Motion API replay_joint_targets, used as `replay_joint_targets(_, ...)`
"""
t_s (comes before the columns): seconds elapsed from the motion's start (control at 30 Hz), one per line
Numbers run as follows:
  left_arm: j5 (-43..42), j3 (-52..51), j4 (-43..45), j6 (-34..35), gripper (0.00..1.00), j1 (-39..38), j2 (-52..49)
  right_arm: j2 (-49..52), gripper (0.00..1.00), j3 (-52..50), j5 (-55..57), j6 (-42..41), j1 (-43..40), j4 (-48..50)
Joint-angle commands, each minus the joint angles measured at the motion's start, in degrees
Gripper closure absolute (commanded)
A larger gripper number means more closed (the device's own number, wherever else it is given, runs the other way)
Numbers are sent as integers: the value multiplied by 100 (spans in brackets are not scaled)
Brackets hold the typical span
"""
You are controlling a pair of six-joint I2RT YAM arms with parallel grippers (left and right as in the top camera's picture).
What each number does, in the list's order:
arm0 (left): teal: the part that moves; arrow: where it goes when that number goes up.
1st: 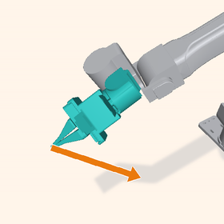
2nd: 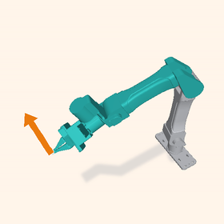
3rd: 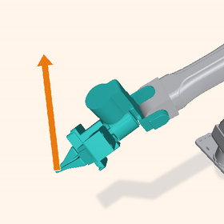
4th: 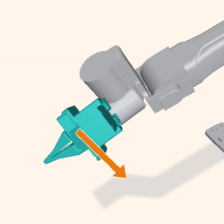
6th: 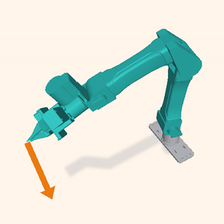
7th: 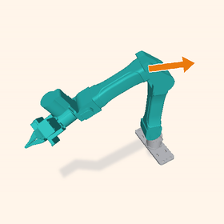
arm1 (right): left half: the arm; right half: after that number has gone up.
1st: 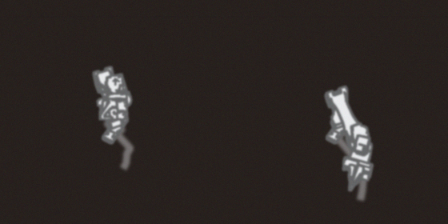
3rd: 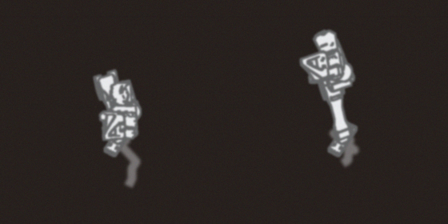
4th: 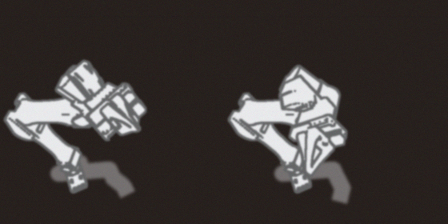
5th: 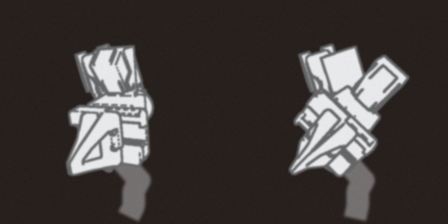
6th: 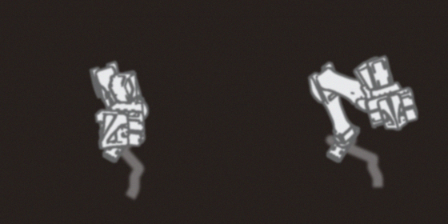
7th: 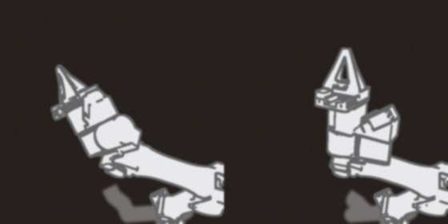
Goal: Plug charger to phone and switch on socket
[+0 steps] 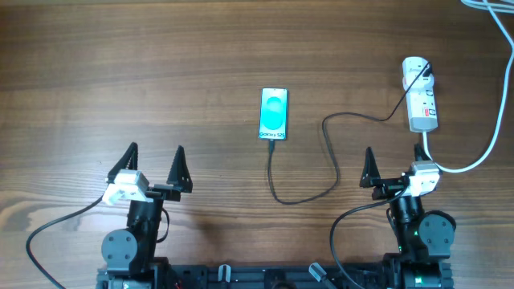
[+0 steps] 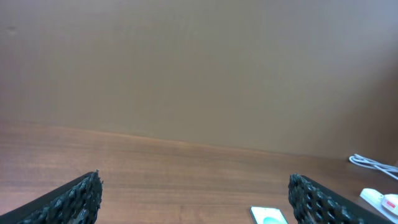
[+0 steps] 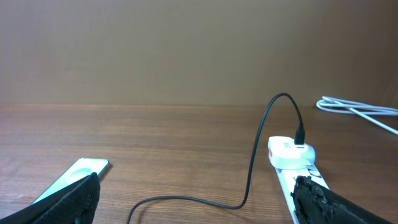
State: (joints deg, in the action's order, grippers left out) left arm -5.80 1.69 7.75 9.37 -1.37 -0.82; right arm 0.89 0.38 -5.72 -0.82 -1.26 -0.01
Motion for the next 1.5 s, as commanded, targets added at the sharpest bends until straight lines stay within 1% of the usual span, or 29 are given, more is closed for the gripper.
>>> replay_joint_targets(0.0, 61, -138, 44, 52, 0, 76, 66, -68, 0, -9, 76, -72, 33, 15)
replay_joint_targets(0.17, 61, -138, -190, 50, 0, 269, 66, -68, 0, -9, 76, -70, 33, 15)
replay_joint_targets(0.4, 81, -138, -1198, 4, 0, 352, 66, -68, 1, -9, 76, -72, 33, 15)
replay_joint_targets(0.5, 79, -138, -1191, -70, 0, 348, 66, -68, 0, -9, 79, -72, 33, 15)
replay_joint_targets(0.73, 179, -138, -1207, -953, 0, 345, 66, -68, 0, -9, 76, -72, 33, 15)
replay_joint_targets(0.8, 385, -138, -1224, -1008, 0, 348, 66, -68, 0, -9, 76, -72, 33, 15)
replay_joint_targets(0.9, 470, -138, -1226, -1027, 0, 348, 66, -68, 0, -9, 76, -70, 33, 13)
replay_joint_targets(1.27, 461, -138, -1231, -1071, 0, 389, 66, -68, 0, -9, 76, -74, 33, 15)
replay_joint_targets(1.37, 442, -138, -1231, -1220, 0, 389, 66, -68, 0, -9, 76, -72, 33, 15)
replay_joint_targets(1.47, 439, -138, -1231, -1217, 0, 389, 66, -68, 0, -9, 76, -72, 33, 15)
